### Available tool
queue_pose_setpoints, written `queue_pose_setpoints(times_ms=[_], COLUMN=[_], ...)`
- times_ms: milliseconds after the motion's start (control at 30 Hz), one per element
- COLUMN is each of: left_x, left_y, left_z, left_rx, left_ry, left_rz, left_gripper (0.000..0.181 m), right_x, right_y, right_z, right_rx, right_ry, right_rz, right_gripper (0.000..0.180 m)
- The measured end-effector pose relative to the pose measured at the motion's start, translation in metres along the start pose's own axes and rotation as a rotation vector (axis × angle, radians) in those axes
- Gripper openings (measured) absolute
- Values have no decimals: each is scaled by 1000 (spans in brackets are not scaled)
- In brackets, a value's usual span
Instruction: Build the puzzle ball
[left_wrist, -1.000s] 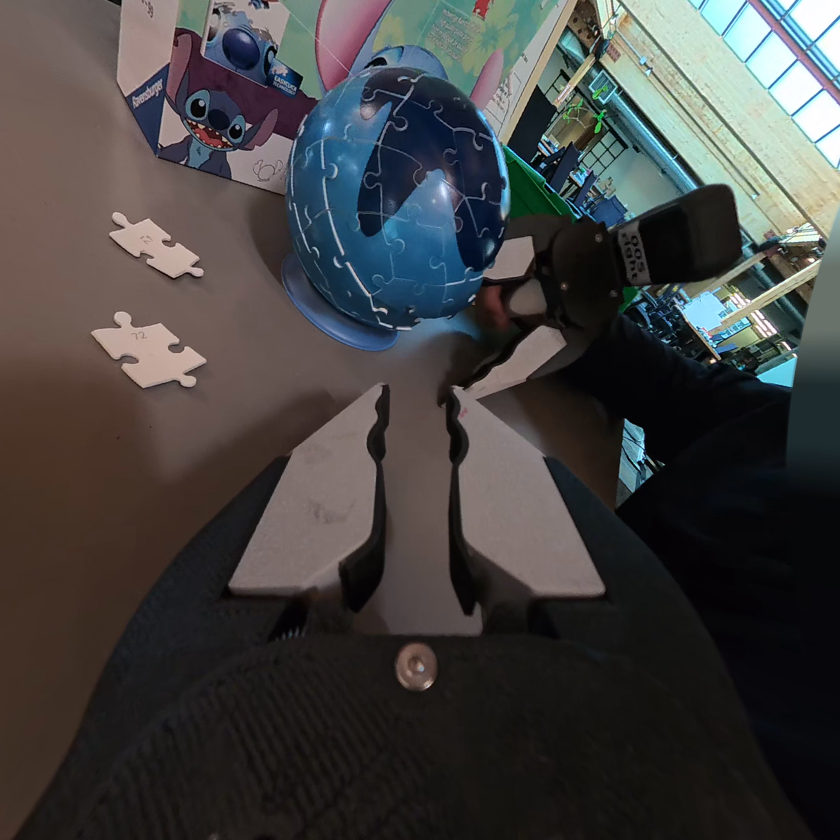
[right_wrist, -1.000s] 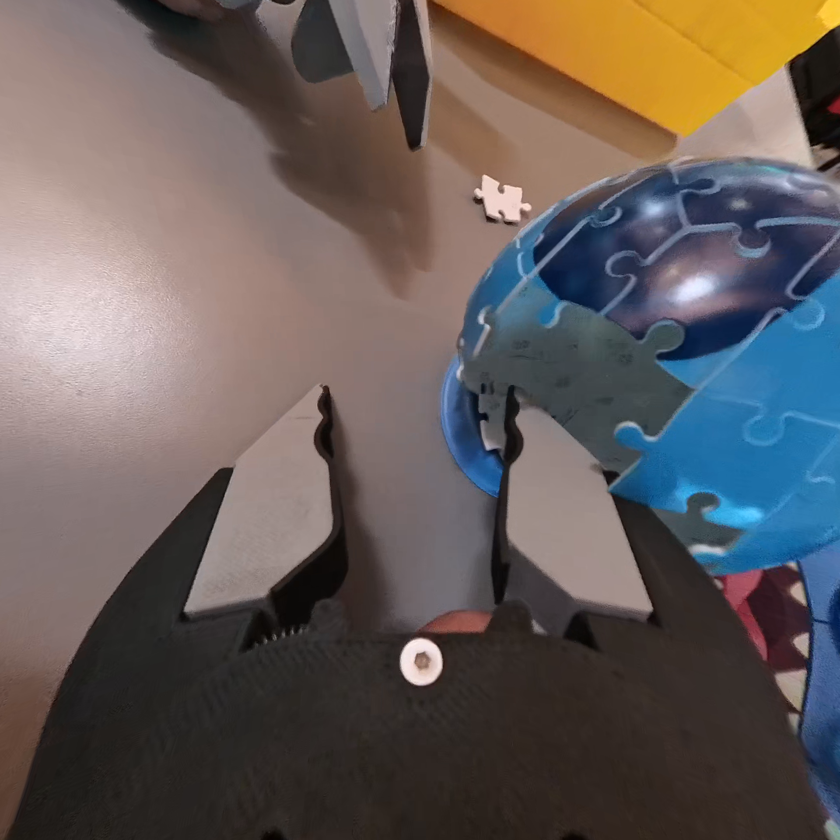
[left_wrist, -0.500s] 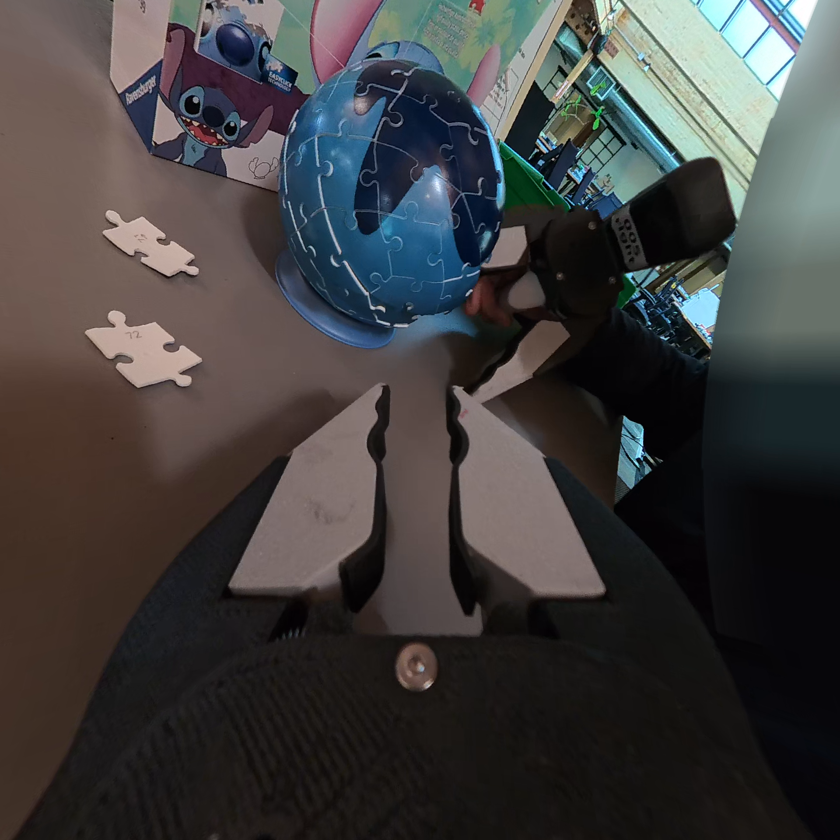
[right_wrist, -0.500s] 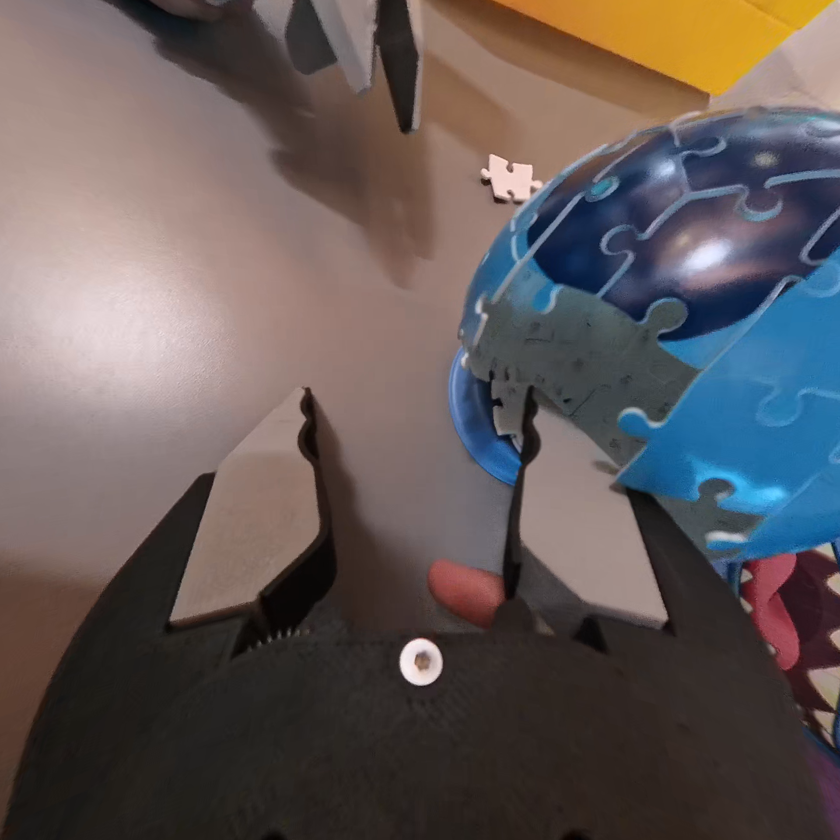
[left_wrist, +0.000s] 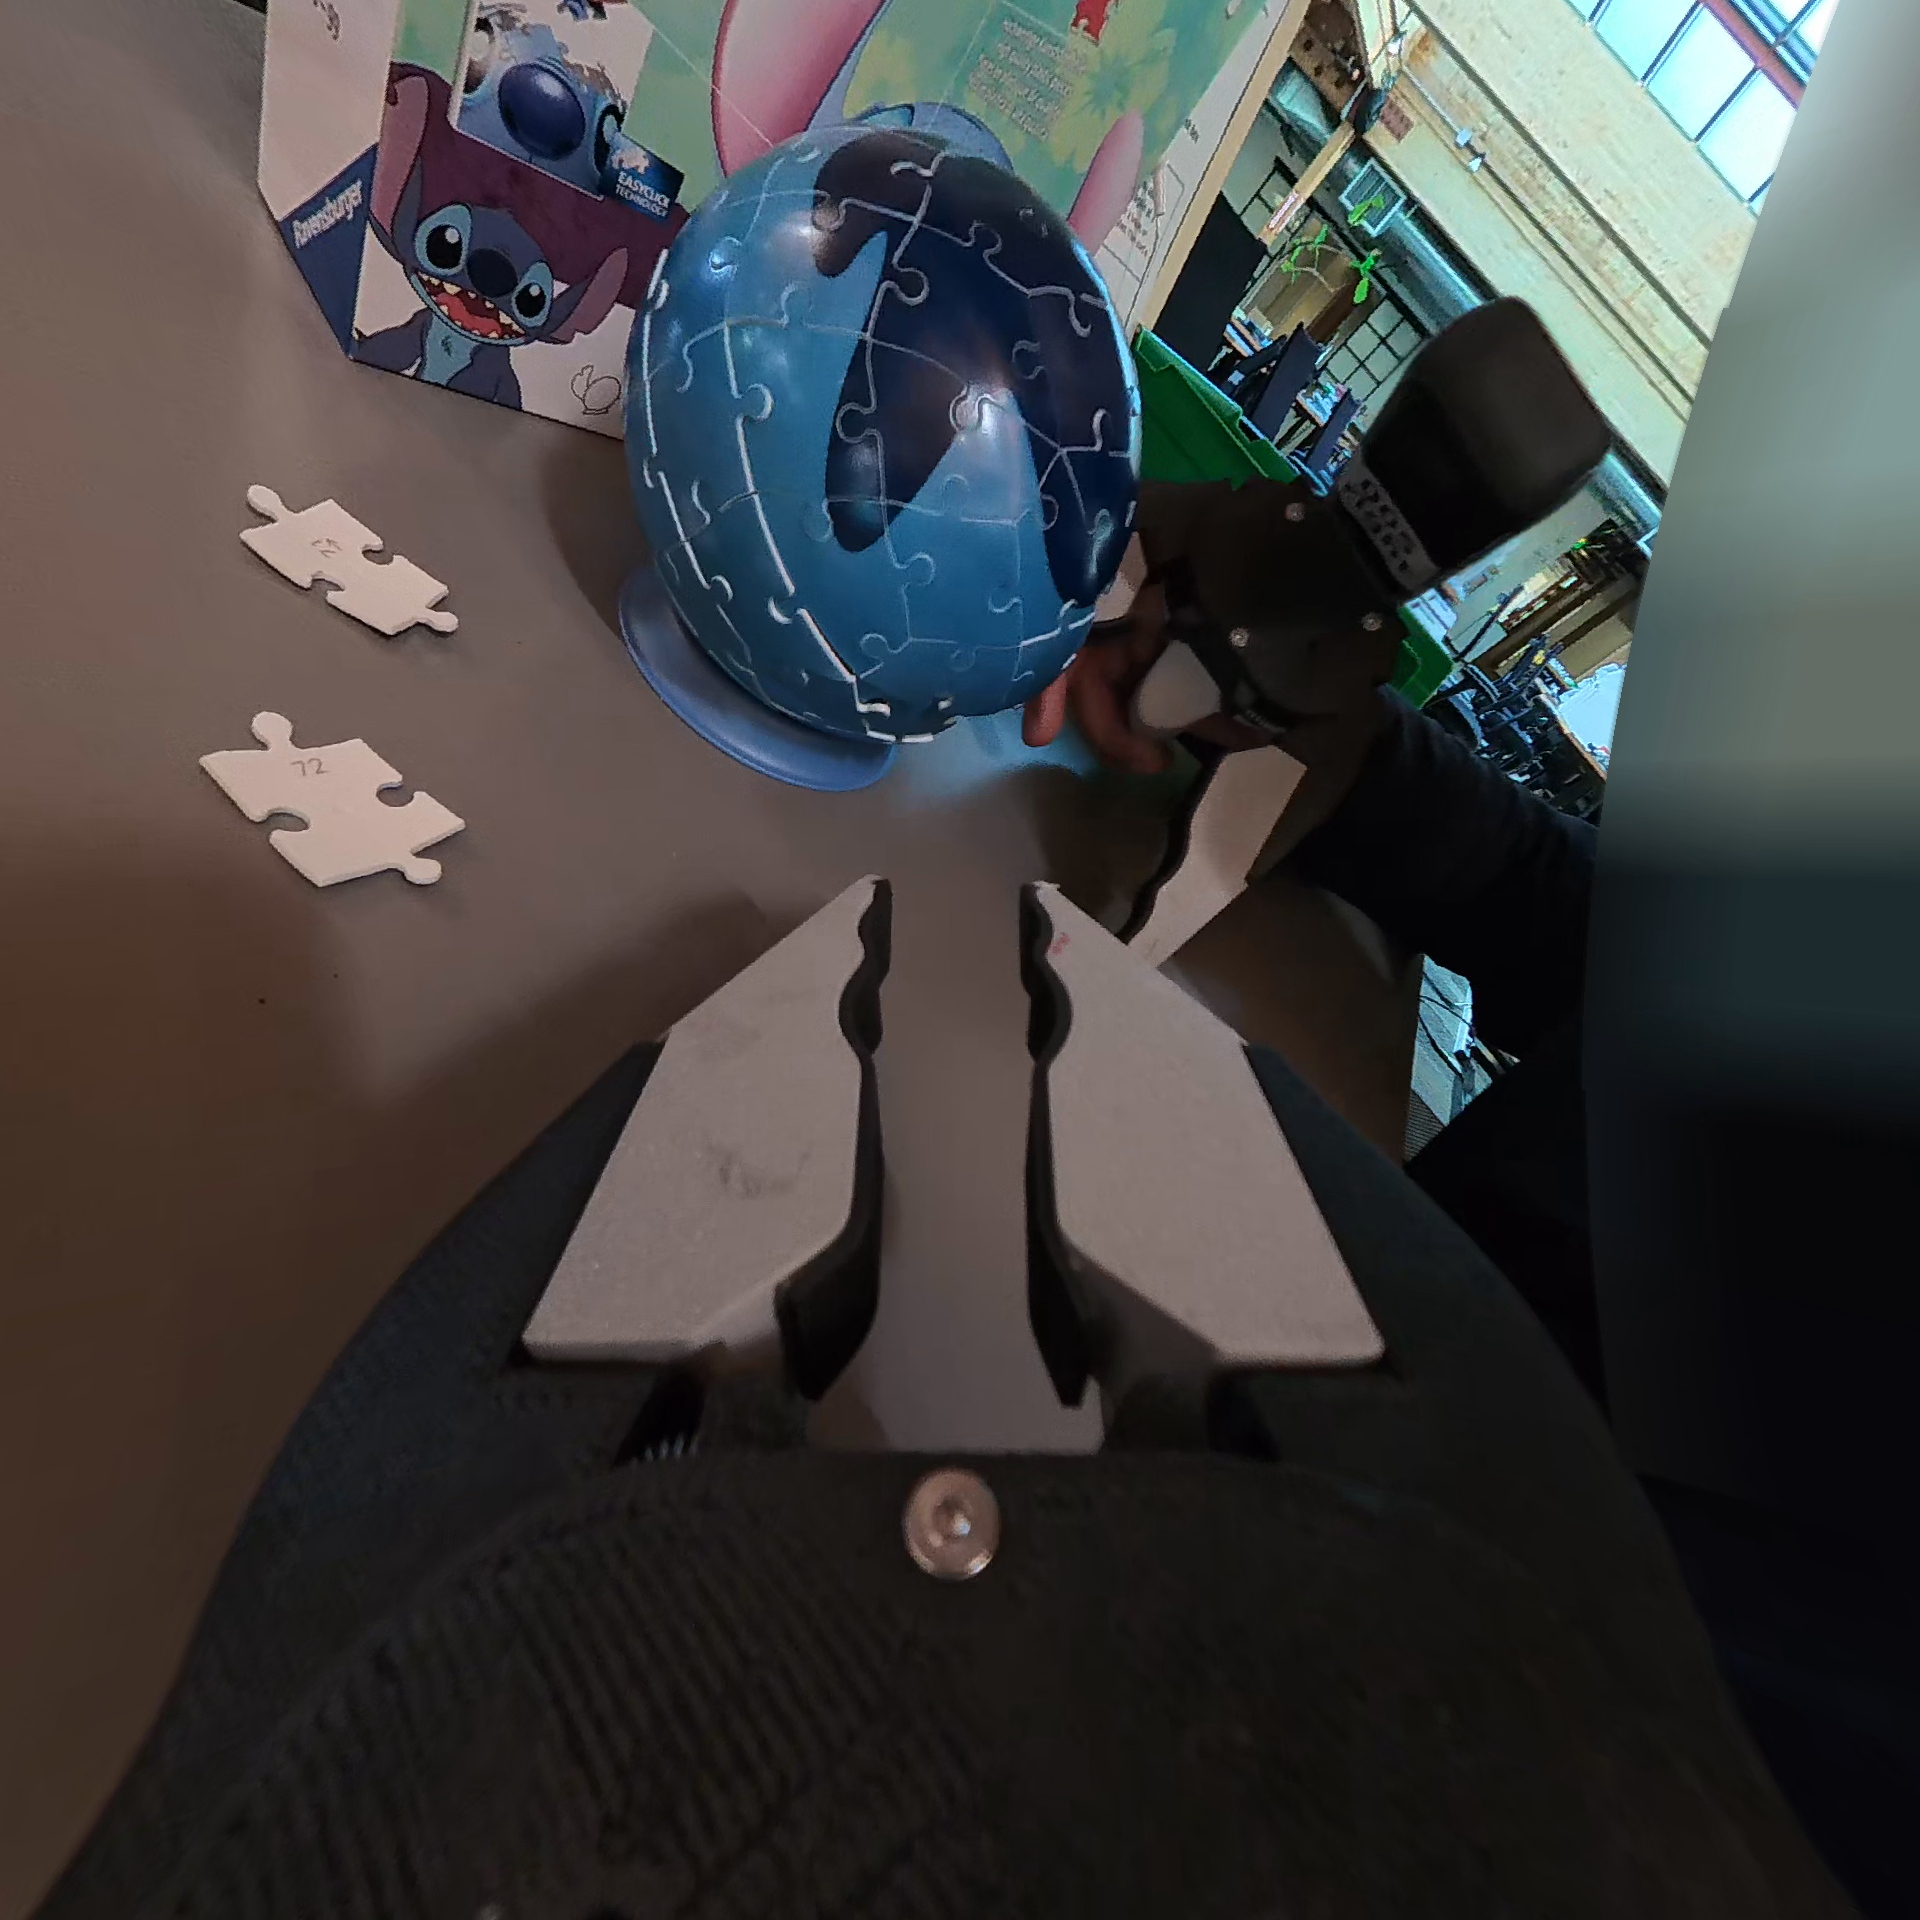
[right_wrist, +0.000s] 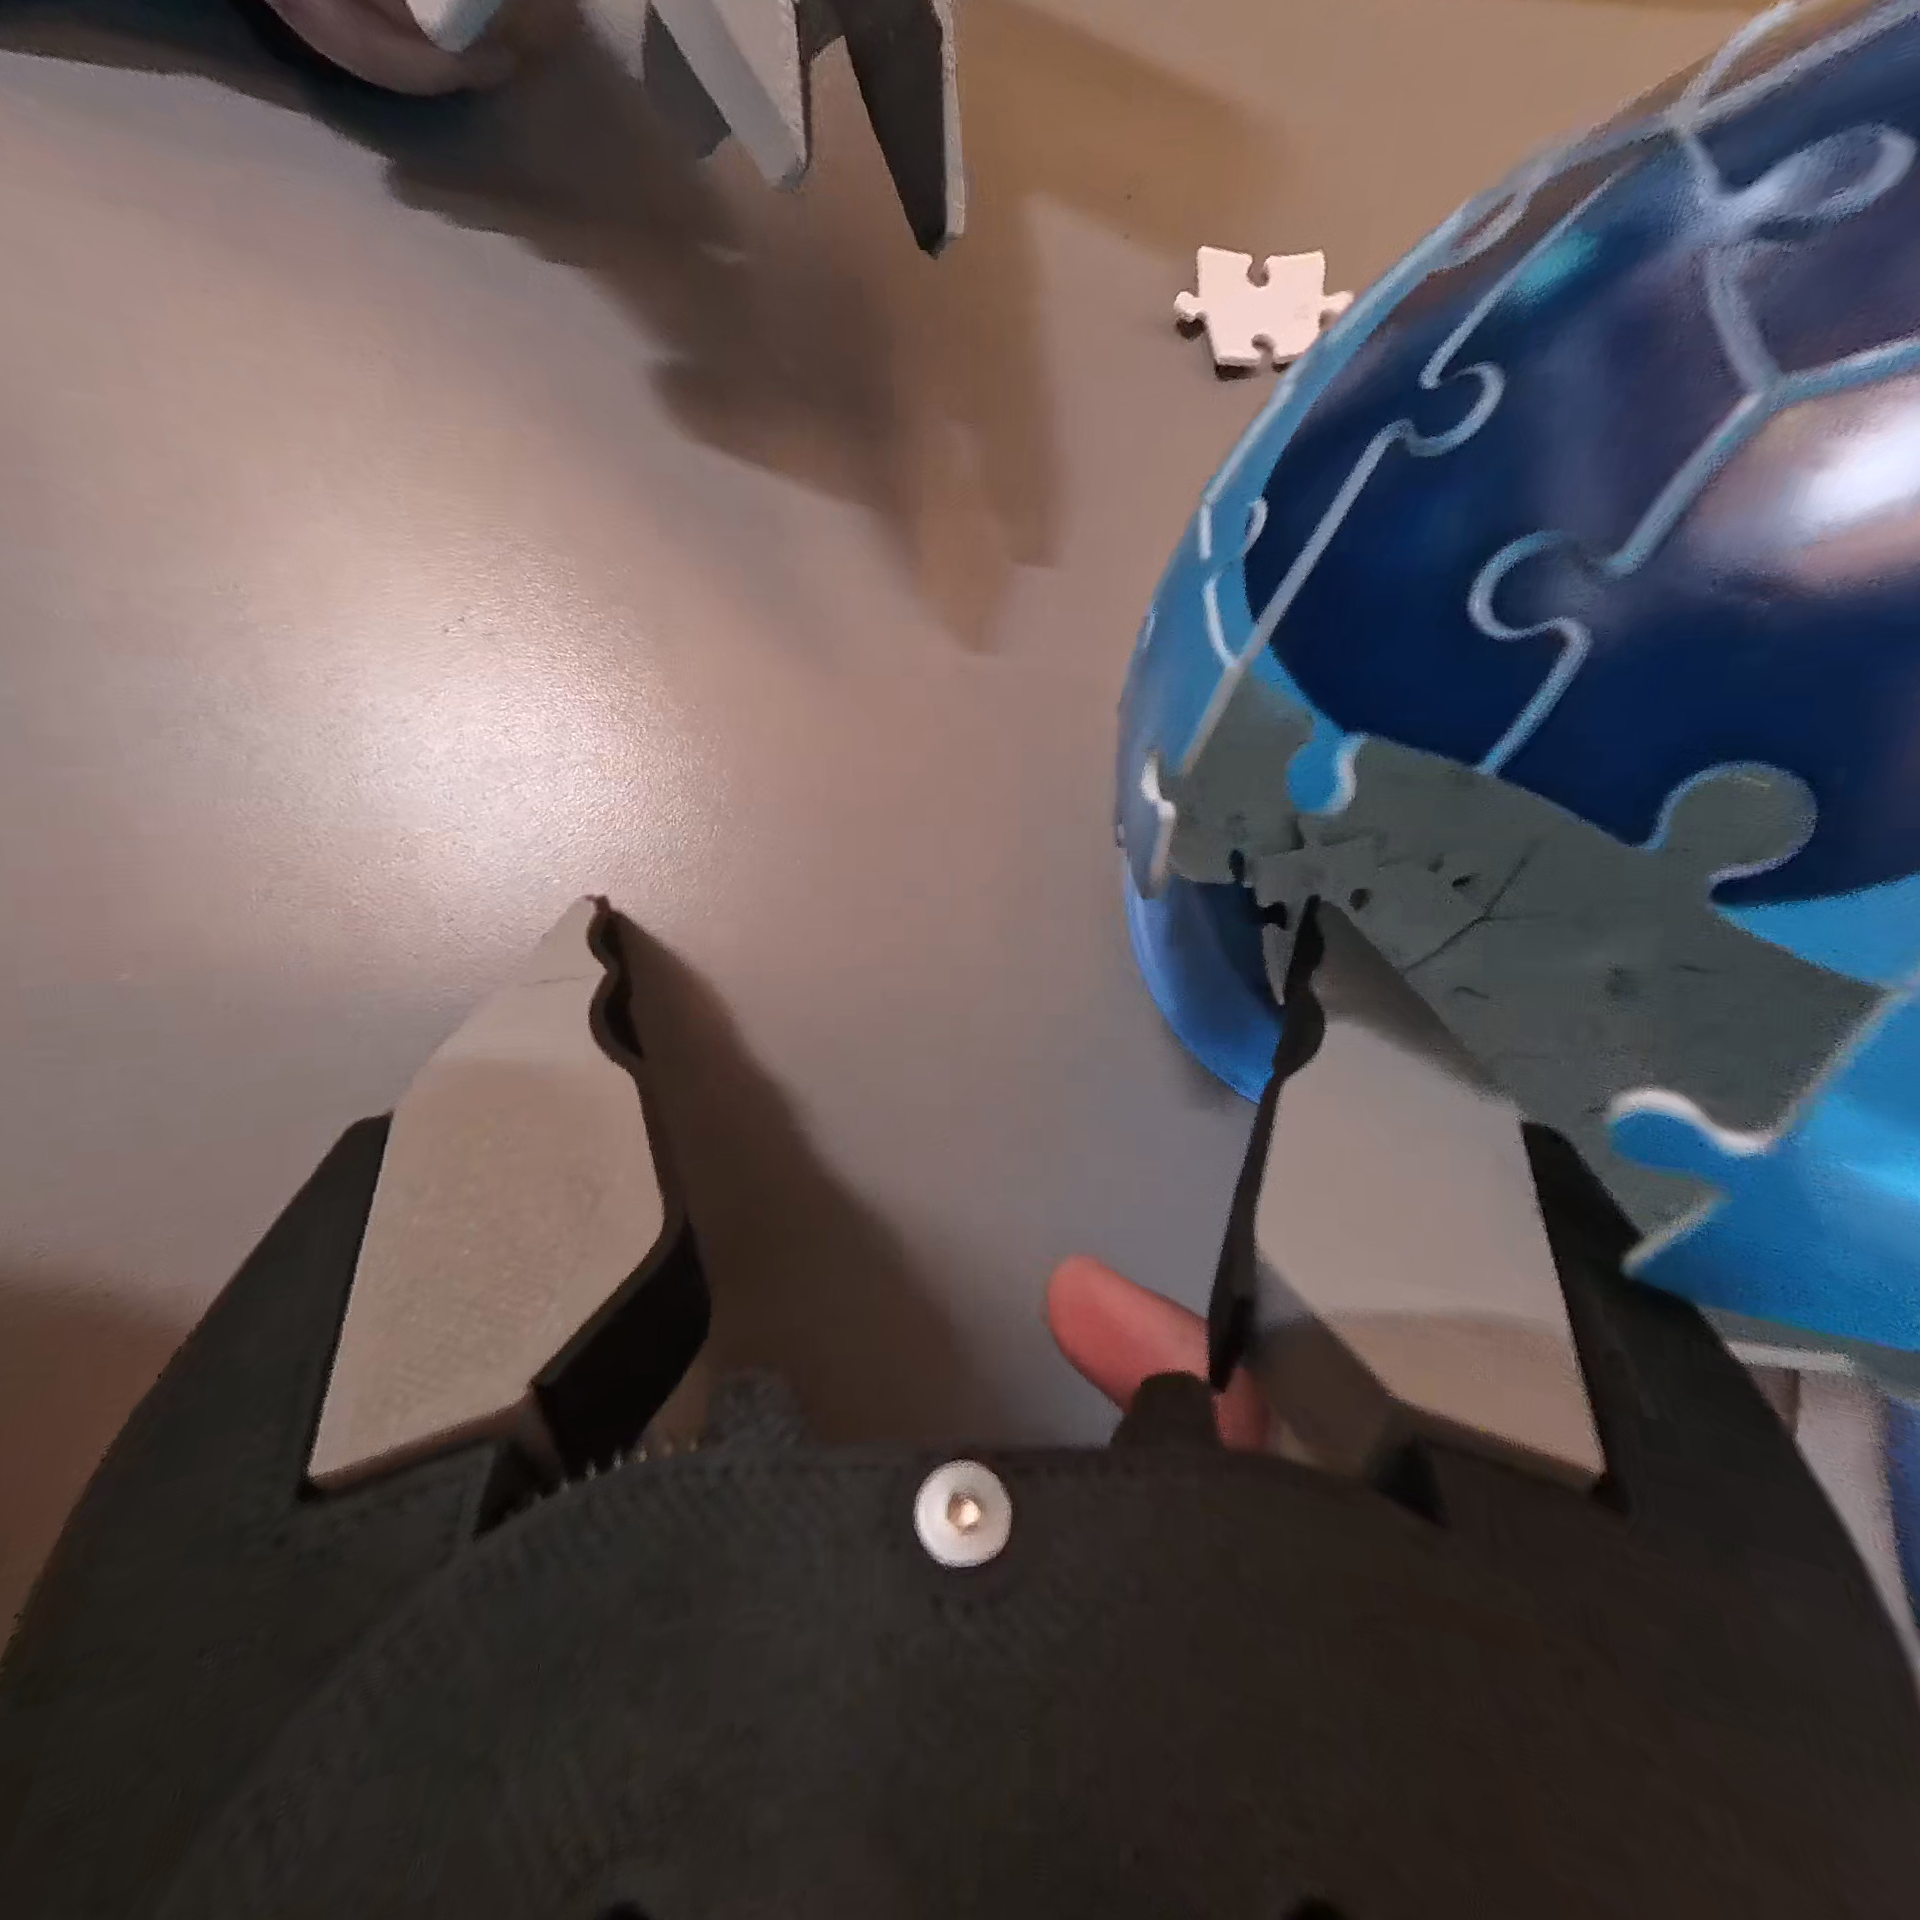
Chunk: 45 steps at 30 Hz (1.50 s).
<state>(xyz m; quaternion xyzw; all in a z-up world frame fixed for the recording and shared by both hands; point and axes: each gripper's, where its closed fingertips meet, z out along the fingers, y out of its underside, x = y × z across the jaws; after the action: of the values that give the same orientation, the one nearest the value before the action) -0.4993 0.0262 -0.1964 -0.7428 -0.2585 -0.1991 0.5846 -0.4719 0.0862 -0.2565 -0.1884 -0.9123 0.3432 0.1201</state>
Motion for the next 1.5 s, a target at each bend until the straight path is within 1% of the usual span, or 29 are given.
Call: queue_pose_setpoints(times_ms=[200,333,467,533,667,767,833,867,967,1067,1133,1200,1233,1267,1300,1367,1400,1500], left_x=[0,0,0,0,0,0,1,1,1,2,3,8,4,-2,-8,-12,-11,-13], left_y=[0,0,0,0,0,0,1,1,1,0,-7,-17,-23,-27,-32,-43,-47,-48], left_z=[0,1,0,0,0,1,-1,0,0,2,8,13,16,18,20,26,29,38], left_rx=[-2,-3,-1,2,-2,0,-1,-1,-1,-14,-20,-17,-20,-27,-27,-10,-7,-44], left_ry=[1,1,1,2,2,5,7,7,8,25,28,51,33,7,-9,12,34,42], left_rz=[-2,-3,-3,-4,-3,-5,-4,-3,-4,1,13,2,-12,-27,-50,-118,-144,-156], left_gripper=[22,22,22,22,22,22,22,22,22,24,30,44,53,60,65,72,75,88], right_x=[1,-5,-12,-16,-11,-9,-6,-4,-7,-5,7,27,35,42,53,72,73,79], right_y=[1,2,4,6,6,10,15,17,17,8,-4,-11,-13,-15,-14,-5,-6,-10], right_z=[0,-6,-11,-13,-14,-17,-21,-24,-39,-70,-100,-125,-134,-140,-142,-132,-127,-113], right_rx=[2,-7,-20,-29,-13,-40,-61,-61,15,170,327,451,501,546,568,530,517,483], right_ry=[-3,0,-2,-11,18,16,33,46,56,102,112,77,34,-6,-4,32,18,38], right_rz=[3,-42,-66,-78,-63,-41,-28,-23,3,7,101,284,371,443,510,601,616,630], right_gripper=[125,113,112,106,102,94,85,85,86,85,80,85,88,95,98,103,106,105])
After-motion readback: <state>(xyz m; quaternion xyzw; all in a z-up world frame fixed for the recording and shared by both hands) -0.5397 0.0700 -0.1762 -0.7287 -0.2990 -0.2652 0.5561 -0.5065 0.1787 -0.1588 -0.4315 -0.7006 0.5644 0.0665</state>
